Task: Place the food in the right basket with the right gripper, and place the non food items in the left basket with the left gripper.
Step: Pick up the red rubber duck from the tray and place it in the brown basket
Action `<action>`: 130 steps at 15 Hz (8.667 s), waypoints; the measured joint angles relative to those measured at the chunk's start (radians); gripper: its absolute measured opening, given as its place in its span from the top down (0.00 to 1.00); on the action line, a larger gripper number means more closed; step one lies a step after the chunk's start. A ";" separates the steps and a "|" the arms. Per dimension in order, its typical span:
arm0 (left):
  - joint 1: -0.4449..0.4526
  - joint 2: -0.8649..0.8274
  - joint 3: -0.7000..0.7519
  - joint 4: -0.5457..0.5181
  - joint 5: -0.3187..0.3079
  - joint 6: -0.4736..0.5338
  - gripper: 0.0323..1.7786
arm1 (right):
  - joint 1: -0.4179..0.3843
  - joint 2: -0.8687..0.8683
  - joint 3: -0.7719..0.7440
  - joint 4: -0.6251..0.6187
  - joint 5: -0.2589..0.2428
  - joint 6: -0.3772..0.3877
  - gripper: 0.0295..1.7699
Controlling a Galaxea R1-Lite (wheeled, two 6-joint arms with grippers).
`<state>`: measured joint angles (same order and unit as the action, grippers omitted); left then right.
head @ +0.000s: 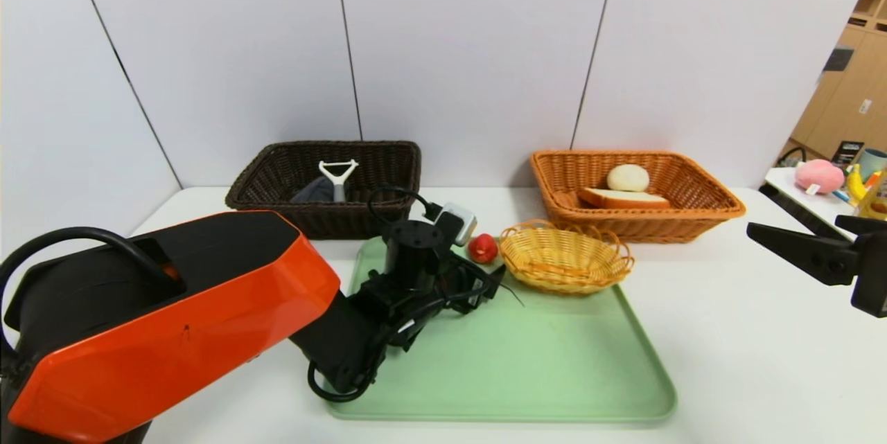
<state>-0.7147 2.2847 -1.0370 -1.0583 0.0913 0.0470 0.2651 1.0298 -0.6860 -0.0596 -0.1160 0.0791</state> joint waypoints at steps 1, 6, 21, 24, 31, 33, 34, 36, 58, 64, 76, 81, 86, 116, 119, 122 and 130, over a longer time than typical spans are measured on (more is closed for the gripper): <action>0.002 0.003 -0.003 0.002 0.000 0.000 0.05 | 0.000 -0.003 0.000 0.005 0.000 0.000 0.03; 0.013 0.018 -0.010 0.000 -0.001 -0.001 0.05 | 0.000 -0.011 0.012 -0.001 0.000 0.000 0.03; 0.014 0.033 -0.048 0.015 0.006 -0.016 0.05 | 0.000 -0.013 0.016 0.005 0.000 0.000 0.03; 0.014 0.029 -0.045 0.015 0.009 -0.017 0.07 | 0.001 -0.016 0.027 0.002 0.000 -0.001 0.03; 0.006 0.010 -0.011 0.013 0.026 -0.017 0.62 | 0.003 -0.024 0.032 0.003 0.001 -0.003 0.03; 0.004 0.007 -0.009 0.015 0.026 -0.016 0.99 | 0.003 -0.026 0.032 0.004 0.001 -0.004 0.03; 0.004 0.005 -0.007 0.014 0.026 -0.017 0.99 | 0.004 -0.028 0.033 0.005 0.001 -0.004 0.03; 0.003 -0.003 0.003 0.015 0.026 -0.016 0.99 | 0.006 -0.033 0.036 0.008 0.001 -0.005 0.03; -0.019 -0.166 0.194 0.013 0.056 -0.042 0.49 | 0.013 -0.052 0.077 0.008 0.000 -0.006 0.03; -0.027 -0.158 0.181 0.005 0.015 -0.056 0.25 | 0.013 -0.052 0.078 0.008 0.000 -0.006 0.03; -0.027 -0.056 0.092 -0.043 0.019 -0.055 0.09 | 0.012 -0.052 0.078 0.008 0.000 -0.005 0.03; -0.028 -0.032 0.050 -0.014 0.058 -0.048 0.07 | 0.012 -0.052 0.079 0.008 0.000 -0.005 0.03; -0.035 -0.024 0.009 0.036 0.101 -0.047 0.06 | 0.012 -0.054 0.079 0.008 0.000 -0.005 0.03; -0.062 -0.021 -0.011 -0.006 0.241 -0.003 0.05 | 0.019 -0.120 0.142 0.008 0.001 -0.012 0.03; -0.071 -0.022 -0.014 -0.007 0.238 -0.003 0.05 | 0.020 -0.126 0.144 0.009 0.000 -0.015 0.03; -0.075 -0.016 -0.017 -0.008 0.239 -0.002 0.05 | 0.021 -0.128 0.144 0.010 0.001 -0.015 0.03; -0.076 0.014 -0.052 -0.004 0.239 0.000 0.05 | 0.021 -0.130 0.145 0.010 0.001 -0.014 0.03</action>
<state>-0.7904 2.2991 -1.0887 -1.0621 0.3304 0.0474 0.2862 0.8996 -0.5411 -0.0500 -0.1153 0.0649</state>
